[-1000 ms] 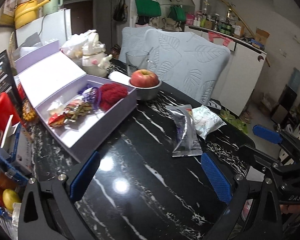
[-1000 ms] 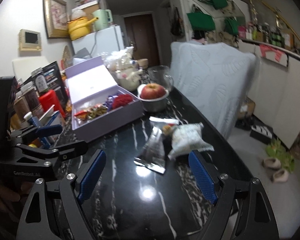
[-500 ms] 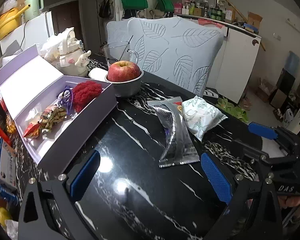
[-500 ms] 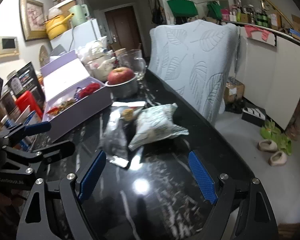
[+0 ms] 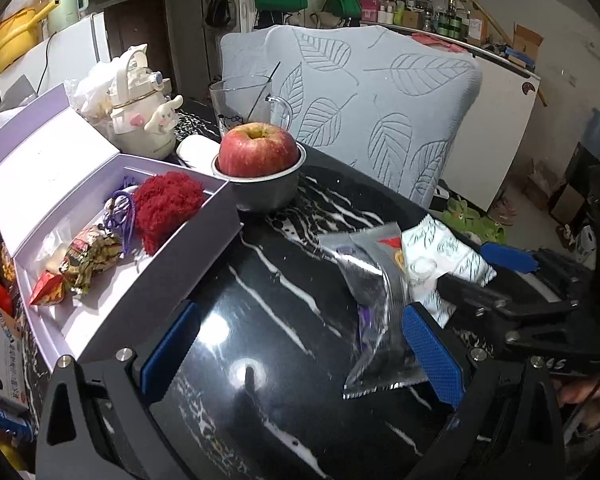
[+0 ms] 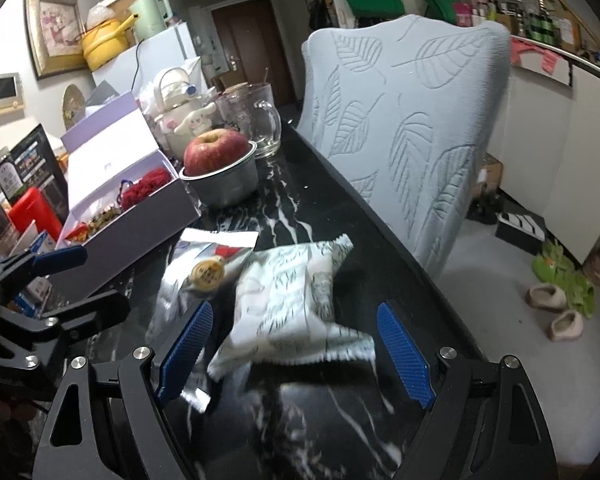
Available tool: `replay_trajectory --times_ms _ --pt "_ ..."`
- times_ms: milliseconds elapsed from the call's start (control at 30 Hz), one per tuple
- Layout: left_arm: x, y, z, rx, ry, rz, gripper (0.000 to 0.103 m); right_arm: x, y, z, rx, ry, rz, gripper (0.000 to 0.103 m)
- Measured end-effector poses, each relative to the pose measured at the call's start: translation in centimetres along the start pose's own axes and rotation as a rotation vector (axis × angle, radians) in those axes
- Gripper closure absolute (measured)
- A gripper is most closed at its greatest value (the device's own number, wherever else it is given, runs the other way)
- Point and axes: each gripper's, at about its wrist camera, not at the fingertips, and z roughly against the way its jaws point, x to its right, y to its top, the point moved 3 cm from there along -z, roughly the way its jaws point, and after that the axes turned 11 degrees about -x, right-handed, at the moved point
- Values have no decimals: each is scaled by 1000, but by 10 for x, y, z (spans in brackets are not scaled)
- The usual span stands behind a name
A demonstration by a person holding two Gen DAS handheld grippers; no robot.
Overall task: Organize soft objects
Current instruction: 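Grasp the silver snack bag with the left tool while the right grasps the white bread packet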
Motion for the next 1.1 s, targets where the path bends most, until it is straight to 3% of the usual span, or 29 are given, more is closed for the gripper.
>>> replay_trajectory --times_ms 133,267,367,600,800,900,967,1067,1100 --pt "2 7 -5 8 -18 -4 0 2 6 -12 -23 33 7 19" --pt "9 10 -15 -8 -30 -18 0 7 5 -18 -57 43 8 32" --pt "14 11 -19 -20 -65 -10 0 13 1 -16 -53 86 -5 36" --pt "29 13 -32 -49 -121 -23 0 29 -11 -2 -53 99 -37 37" --pt "34 15 -50 -90 -105 -38 2 40 -20 11 -54 79 -53 37" --pt "35 14 -57 -106 -144 -9 21 44 -25 14 -54 76 -68 37" --pt "37 12 -61 -126 -145 -8 44 47 -27 16 -50 77 -77 37" --pt "38 8 -64 -146 -177 0 65 47 -30 17 -49 81 -83 38" --pt "38 8 -65 -152 -183 5 67 46 -31 17 -50 85 -83 39"
